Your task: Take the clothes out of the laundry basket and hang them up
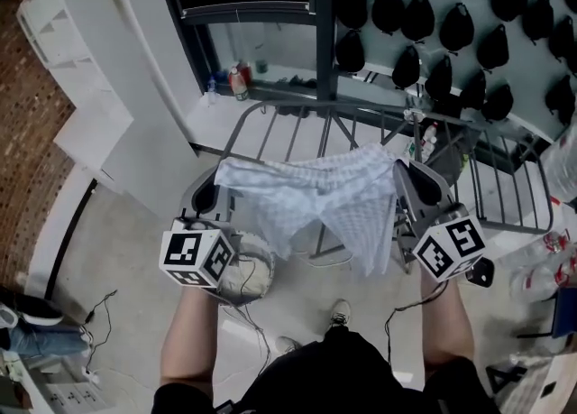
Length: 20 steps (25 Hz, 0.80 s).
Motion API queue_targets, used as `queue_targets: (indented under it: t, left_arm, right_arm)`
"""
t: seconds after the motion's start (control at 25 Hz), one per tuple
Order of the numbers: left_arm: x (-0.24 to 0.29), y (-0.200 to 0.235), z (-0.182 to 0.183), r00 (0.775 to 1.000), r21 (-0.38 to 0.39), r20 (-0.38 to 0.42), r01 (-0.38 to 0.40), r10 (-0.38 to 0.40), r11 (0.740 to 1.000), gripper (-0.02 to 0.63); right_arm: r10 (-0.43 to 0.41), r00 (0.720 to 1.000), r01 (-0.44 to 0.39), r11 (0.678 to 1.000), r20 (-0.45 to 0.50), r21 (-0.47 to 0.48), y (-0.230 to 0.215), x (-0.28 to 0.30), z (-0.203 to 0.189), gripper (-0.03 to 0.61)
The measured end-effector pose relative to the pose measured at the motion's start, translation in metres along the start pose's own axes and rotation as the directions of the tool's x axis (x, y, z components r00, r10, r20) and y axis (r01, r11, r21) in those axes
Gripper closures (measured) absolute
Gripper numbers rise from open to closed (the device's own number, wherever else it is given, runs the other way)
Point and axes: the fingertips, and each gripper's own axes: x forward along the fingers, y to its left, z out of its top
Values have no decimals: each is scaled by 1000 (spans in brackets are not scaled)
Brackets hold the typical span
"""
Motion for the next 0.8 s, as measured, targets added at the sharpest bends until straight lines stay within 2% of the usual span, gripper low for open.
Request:
queue_targets:
  t: [0.44, 0.8]
  left_arm:
    - [83, -51, 12, 999, 50, 17, -36, 35, 998, 606]
    - [130, -58, 20, 996, 76, 19, -90, 89, 993, 606]
  right_arm:
    - [27, 999, -27, 1000, 45, -6, -93, 17, 16, 561]
    - [54, 997, -54, 999, 61, 0, -143, 42, 22, 561]
